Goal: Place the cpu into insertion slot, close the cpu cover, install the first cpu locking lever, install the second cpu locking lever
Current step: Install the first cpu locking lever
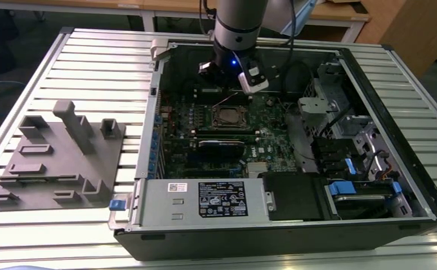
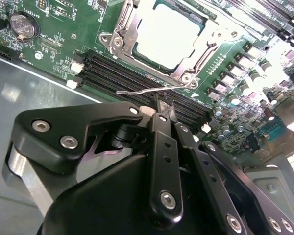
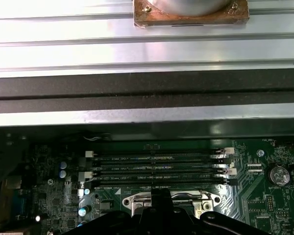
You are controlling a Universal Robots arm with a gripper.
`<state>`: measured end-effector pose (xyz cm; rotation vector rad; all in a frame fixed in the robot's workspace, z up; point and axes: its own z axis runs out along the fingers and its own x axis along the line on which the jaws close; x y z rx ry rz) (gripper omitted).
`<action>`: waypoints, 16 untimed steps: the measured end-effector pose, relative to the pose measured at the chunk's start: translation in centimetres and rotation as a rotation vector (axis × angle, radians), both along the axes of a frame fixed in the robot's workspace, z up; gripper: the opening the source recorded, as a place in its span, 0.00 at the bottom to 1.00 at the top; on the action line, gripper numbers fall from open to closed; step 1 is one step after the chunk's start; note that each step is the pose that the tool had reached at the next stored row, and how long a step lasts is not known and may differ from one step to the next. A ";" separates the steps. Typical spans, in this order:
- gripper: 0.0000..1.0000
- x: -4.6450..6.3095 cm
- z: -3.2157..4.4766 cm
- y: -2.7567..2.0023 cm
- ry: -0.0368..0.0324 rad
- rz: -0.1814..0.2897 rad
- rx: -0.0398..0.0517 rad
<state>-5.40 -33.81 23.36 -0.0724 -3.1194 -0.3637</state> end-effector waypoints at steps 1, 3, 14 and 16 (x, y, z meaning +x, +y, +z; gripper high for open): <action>0.11 0.0 -0.09 0.00 0.0002 0.000 -0.0003; 0.11 0.0 -0.34 0.00 0.0001 0.000 -0.0002; 0.11 0.6 -0.77 0.41 0.0059 0.000 -0.0003; 0.11 0.6 -0.82 0.55 0.0059 0.000 -0.0003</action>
